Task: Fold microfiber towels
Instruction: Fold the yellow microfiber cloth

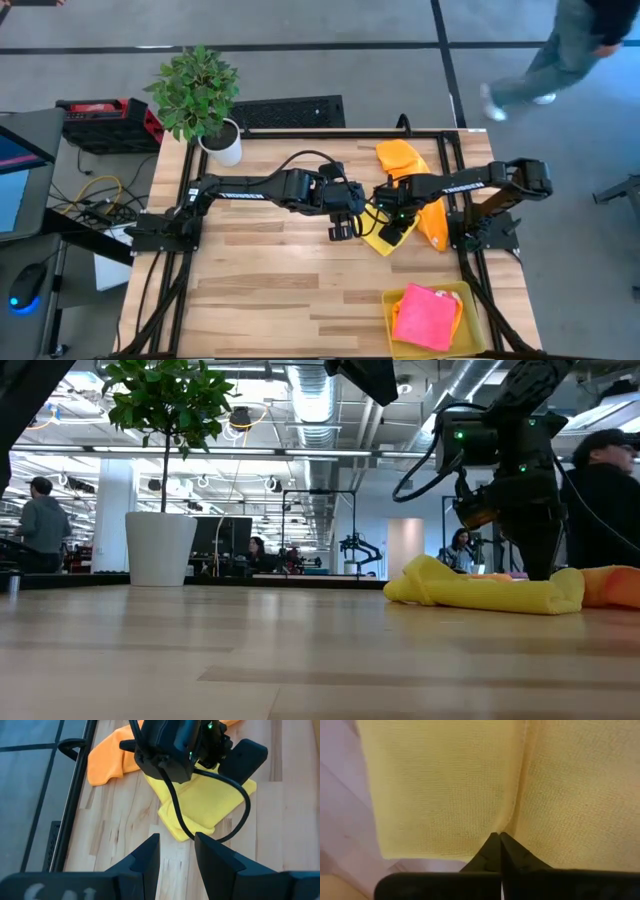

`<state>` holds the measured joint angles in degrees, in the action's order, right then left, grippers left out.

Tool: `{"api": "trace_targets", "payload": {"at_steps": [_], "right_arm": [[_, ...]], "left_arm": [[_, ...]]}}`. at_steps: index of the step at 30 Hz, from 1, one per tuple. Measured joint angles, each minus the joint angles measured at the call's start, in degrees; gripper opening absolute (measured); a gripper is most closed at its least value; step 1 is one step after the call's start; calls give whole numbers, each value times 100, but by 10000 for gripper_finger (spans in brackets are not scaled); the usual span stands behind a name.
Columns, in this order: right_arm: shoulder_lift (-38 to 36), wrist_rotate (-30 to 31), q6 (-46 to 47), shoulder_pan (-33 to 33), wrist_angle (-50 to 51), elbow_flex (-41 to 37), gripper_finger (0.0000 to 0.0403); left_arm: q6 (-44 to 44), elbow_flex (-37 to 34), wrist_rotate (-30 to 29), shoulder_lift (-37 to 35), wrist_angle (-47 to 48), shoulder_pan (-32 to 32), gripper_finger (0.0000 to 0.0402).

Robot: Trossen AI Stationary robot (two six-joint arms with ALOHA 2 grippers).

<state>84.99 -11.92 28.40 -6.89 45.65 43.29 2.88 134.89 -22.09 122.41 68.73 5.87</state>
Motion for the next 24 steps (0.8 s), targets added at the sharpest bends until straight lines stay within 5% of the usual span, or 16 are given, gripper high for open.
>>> {"api": "trace_targets", "payload": {"at_steps": [8, 24], "right_arm": [[-531, 85, 145, 165, 230, 248, 4], [-1751, 1422, 914, -216, 1710, 286, 2]], "left_arm": [[-1, 0, 2, 0, 67, 0, 116], [-3, 0, 15, 2, 133, 0, 116]]}}
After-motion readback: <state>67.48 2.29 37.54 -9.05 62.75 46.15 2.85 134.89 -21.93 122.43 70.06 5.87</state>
